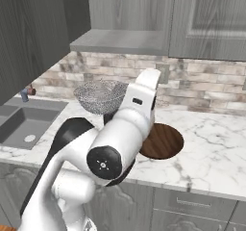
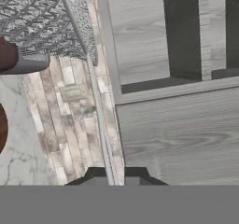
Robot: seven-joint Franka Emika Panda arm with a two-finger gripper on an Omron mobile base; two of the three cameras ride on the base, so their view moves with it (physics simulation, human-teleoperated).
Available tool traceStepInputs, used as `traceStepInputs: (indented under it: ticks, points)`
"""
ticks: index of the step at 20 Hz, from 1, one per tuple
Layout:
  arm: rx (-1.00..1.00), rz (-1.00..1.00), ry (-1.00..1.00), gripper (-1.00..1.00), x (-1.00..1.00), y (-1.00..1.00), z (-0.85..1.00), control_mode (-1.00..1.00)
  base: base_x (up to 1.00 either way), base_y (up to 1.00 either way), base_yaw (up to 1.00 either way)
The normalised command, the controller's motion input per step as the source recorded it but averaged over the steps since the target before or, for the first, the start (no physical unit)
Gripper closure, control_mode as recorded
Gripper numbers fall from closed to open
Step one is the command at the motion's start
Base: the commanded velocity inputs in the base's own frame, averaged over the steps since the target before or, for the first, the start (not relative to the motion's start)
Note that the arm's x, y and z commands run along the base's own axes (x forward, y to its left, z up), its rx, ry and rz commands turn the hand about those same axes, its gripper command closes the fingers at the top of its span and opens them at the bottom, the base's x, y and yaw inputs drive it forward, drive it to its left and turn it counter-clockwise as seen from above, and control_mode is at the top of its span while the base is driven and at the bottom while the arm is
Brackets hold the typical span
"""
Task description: Open the cabinet and setup a tea strainer by placing it in the bowl upright.
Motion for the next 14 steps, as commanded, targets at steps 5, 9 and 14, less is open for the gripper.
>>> traceStepInputs:
  ticks: [5, 9, 14]
  points:
    - [0.00, -0.04, 0.06, 1.00, -0.19, -0.46, -0.55, -1.00, 0.00, 0.00, 0.00]
    - [0.00, -0.02, 0.01, 1.00, -0.01, -0.41, -0.39, -1.00, 0.00, 0.00, 0.00]
    - [0.00, 0.00, 0.00, 1.00, 0.02, -0.34, -0.37, -1.00, 0.00, 0.00, 0.00]
